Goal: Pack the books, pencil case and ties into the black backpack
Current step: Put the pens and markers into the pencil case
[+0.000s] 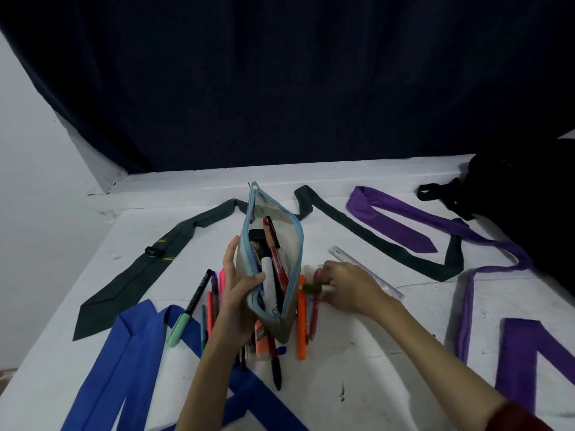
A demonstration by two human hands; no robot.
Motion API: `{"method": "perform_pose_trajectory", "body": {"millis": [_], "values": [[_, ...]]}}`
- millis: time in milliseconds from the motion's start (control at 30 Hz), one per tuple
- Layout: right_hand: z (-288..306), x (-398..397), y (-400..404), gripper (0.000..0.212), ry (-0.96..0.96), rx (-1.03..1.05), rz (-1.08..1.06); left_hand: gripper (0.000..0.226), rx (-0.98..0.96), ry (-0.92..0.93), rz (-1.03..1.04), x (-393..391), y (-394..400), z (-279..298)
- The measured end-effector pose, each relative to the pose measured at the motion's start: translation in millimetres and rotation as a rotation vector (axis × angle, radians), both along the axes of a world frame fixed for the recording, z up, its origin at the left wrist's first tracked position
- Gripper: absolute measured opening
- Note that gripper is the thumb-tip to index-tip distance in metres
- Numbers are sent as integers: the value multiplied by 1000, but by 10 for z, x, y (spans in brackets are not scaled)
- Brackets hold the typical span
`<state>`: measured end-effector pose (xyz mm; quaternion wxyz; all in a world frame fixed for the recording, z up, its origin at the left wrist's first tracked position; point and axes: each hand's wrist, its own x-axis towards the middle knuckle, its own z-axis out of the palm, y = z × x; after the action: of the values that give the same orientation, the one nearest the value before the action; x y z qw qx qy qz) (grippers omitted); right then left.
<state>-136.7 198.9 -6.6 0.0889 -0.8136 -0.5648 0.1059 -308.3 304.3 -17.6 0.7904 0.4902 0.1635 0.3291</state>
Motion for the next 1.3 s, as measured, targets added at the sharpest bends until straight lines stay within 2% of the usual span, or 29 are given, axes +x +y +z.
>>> {"method": "perform_pose_trajectory", "body": {"millis": [167,267,333,400,500,567,633,767,900,1033,1167,1200,1300], "values": [[51,81,-82,26,-151,-38,147,95,-13,2,-14,-16,43,-27],[97,237,-195,25,-84,-45,53,96,-22,-15,-14,-27,49,-19],[242,373,-297,22,32,-5,-110,96,-29,-20,-10,-36,56,-13],[500,470,-381,9,180,141,-251,95,-30,-21,-7,-36,56,-13],[990,303,-413,8,589,500,-331,90,-16,-15,-20,-8,14,-9],[1218,39,-325,11,782,623,-326,87,-6,-9,-26,34,-21,-13],[1301,-226,-159,11,767,541,-283,86,-13,-31,-13,70,-54,-11],[1231,-475,190,14,458,326,-251,90,-21,-63,-22,93,-105,-8],[1174,-495,333,22,329,286,-227,91,10,-39,2,93,-98,-1],[1221,-497,315,13,460,351,-235,93,-6,-63,-19,77,-81,12],[1199,-588,289,21,819,297,-212,89,-19,-73,-16,79,-74,-2],[1152,-625,299,23,817,292,-210,89,-22,-81,-18,80,-75,-6],[1062,-719,308,29,545,285,-193,91,-26,-87,-20,90,-85,-10]]}}
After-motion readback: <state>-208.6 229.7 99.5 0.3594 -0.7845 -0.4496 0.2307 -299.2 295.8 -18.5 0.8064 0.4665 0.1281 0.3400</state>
